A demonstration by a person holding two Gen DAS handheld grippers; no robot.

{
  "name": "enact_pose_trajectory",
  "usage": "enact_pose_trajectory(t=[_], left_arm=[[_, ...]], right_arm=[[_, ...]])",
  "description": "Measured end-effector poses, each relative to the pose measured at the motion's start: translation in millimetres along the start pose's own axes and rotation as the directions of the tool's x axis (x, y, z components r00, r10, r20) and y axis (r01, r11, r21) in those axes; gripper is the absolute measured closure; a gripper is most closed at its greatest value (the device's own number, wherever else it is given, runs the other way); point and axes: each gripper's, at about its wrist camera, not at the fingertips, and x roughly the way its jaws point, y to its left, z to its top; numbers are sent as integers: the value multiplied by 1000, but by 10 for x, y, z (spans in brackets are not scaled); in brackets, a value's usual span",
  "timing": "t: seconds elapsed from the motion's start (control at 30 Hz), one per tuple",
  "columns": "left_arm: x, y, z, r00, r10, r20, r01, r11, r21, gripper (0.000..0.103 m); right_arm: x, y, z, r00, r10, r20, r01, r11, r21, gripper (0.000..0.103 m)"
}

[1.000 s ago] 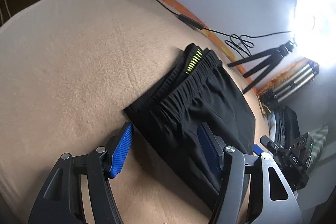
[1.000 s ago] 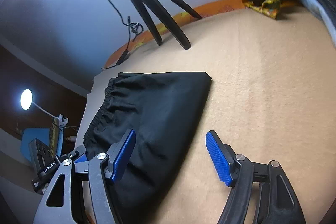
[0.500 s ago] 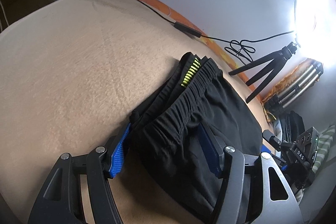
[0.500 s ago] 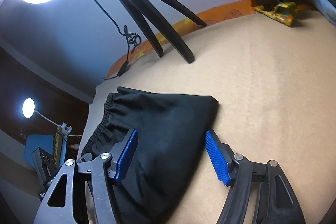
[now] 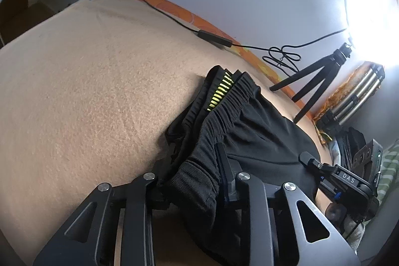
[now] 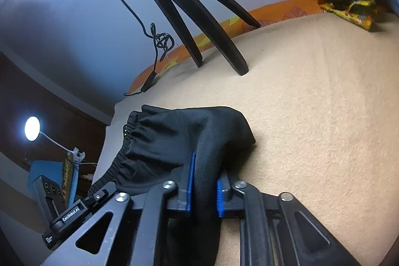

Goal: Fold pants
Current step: 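Close both grippers on the waistband end of the folded black pants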

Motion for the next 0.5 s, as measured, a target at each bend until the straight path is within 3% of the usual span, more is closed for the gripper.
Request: enact_pose_trajectory(t=[0.17, 0.5], left_arm=[[-130, -98, 12, 1000, -18, 16, 18, 999, 36, 79], [-325, -275, -79, 998, -49, 26, 46, 994, 104, 80]], right_arm=[[-79, 227, -13, 998, -50, 39, 53, 995, -80, 96], [-341, 578, -14, 994, -59, 93, 76, 979, -187, 96]])
